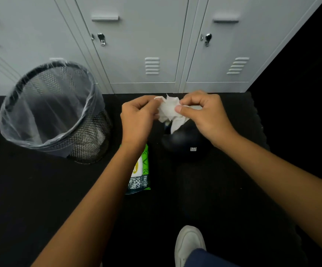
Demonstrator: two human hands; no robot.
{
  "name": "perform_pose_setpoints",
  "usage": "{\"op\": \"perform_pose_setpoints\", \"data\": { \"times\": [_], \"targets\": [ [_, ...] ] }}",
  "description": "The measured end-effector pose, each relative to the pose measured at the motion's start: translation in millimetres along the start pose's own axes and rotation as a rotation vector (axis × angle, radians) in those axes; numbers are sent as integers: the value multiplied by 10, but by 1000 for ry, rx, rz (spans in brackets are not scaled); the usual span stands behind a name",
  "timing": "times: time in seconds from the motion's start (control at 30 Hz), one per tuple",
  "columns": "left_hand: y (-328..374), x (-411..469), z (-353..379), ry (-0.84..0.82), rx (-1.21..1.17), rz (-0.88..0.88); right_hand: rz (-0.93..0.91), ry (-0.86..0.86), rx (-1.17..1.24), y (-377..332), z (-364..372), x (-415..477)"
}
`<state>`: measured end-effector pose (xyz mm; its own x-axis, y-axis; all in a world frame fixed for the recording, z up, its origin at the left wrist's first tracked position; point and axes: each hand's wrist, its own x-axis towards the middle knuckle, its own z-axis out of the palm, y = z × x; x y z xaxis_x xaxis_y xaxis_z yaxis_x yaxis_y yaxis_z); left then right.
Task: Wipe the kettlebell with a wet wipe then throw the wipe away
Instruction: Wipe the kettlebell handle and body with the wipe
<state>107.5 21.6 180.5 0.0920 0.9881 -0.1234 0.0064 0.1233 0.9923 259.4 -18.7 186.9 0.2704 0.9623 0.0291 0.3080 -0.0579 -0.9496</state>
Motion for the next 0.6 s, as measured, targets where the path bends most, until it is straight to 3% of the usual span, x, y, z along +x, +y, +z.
{"op": "perform_pose_setpoints", "data": {
  "times": [0.2, 0.27, 0.37, 0.5, 0.6],
  "targets": [
    [-9, 130, 202, -14, -403, -451, 120, 15, 83, 169, 16, -39],
    [-61, 173, 264, -22, -451, -498, 190, 26, 169, 201, 23, -25],
    [-160, 201, 354, -8, -172, -278, 268, 83, 365, 219, -52, 35],
    [-198, 235, 375, -145, 101, 16, 307, 109, 635, 266, -193, 137],
    [-226, 314, 299, -291, 222, 106, 287, 121, 604, 337, -298, 229]
  ]
}}
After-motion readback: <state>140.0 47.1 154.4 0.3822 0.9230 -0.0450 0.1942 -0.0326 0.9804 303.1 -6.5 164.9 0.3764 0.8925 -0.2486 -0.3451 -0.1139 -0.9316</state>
